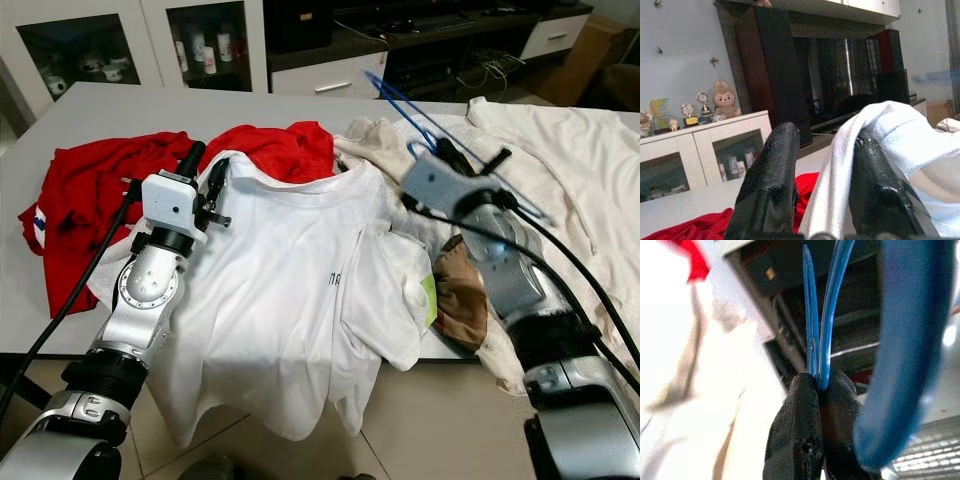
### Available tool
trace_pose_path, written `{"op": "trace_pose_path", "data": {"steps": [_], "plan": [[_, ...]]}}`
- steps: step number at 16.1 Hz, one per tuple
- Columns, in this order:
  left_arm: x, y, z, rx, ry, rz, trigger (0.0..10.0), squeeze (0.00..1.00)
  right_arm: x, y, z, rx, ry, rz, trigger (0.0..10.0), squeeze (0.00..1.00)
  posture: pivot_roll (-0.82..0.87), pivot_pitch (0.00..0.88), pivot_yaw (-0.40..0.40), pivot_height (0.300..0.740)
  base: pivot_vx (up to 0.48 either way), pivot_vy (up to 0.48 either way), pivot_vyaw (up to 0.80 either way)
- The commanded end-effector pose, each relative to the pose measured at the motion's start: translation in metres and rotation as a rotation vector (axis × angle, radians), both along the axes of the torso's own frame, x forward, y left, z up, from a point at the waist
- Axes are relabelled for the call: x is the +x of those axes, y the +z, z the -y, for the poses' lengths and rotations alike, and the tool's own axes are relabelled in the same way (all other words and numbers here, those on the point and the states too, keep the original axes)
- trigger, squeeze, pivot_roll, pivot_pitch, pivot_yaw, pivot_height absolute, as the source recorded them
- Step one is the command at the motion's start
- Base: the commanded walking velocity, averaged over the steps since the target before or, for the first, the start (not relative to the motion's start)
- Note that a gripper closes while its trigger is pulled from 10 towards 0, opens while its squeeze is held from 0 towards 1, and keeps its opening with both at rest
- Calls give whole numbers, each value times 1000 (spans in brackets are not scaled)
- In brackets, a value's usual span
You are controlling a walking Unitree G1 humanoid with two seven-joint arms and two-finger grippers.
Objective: Hang hanger
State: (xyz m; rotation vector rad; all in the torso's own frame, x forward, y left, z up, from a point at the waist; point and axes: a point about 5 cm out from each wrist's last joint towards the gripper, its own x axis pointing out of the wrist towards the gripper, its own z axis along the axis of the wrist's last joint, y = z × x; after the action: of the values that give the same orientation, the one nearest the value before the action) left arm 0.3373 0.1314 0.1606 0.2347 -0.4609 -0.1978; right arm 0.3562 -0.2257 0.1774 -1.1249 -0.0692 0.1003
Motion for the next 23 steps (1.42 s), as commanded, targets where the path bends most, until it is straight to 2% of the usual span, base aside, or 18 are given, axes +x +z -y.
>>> {"op": "trace_pose_path", "data": {"steps": [1,2,3,4,5,6,7,8,9,11,14,15,20,23], "plan": [[-1,-1,0,4,-4,-2,10000,0,-5,-17,9,-36,-37,-94,10000,0,144,7,-21,740,0,0,0],[-1,-1,0,4,-4,-2,10000,0,-7,-25,10,-29,-45,-133,10000,0,144,7,-21,740,0,0,0],[-1,-1,0,5,-5,-2,10000,0,-9,-33,11,1,-56,-180,10000,329,144,7,-21,740,0,0,0],[-1,-1,1,5,-5,-1,10000,0,-9,-35,11,11,-60,-193,10000,329,144,7,-21,740,0,0,0],[0,-1,1,6,-7,0,10000,0,-10,-37,9,65,-56,-227,10000,1000,144,7,-21,740,0,0,0],[0,-1,1,6,-7,-1,10000,0,-10,-38,8,86,-52,-240,10000,1000,142,3,-15,740,0,0,0],[0,0,0,7,-8,0,10000,0,-11,-39,4,181,-27,-293,10000,1000,145,2,-15,740,0,0,0],[1,0,0,8,-8,0,10000,0,-11,-39,2,218,-17,-309,10000,1000,145,2,-15,740,0,0,0],[1,0,0,9,-7,0,10000,0,-11,-38,-1,259,6,-327,10000,12,146,0,-14,740,0,0,0],[0,0,-1,12,-7,1,10000,0,-11,-24,-6,416,68,-345,10000,0,149,0,-12,740,0,0,0],[0,0,-2,16,-6,0,10000,0,-16,-11,-11,528,164,-386,10000,0,148,1,-11,740,0,0,0],[0,0,-2,16,-6,0,10000,0,-16,-11,-11,528,164,-386,10000,0,148,1,-11,740,0,0,0],[0,0,-1,17,-10,-1,10000,0,-33,7,-11,585,314,-425,10000,0,143,0,-9,740,0,0,0],[1,0,0,16,-11,0,10000,0,-36,0,-15,578,329,-458,10000,0,141,0,-9,740,0,0,0]]}}
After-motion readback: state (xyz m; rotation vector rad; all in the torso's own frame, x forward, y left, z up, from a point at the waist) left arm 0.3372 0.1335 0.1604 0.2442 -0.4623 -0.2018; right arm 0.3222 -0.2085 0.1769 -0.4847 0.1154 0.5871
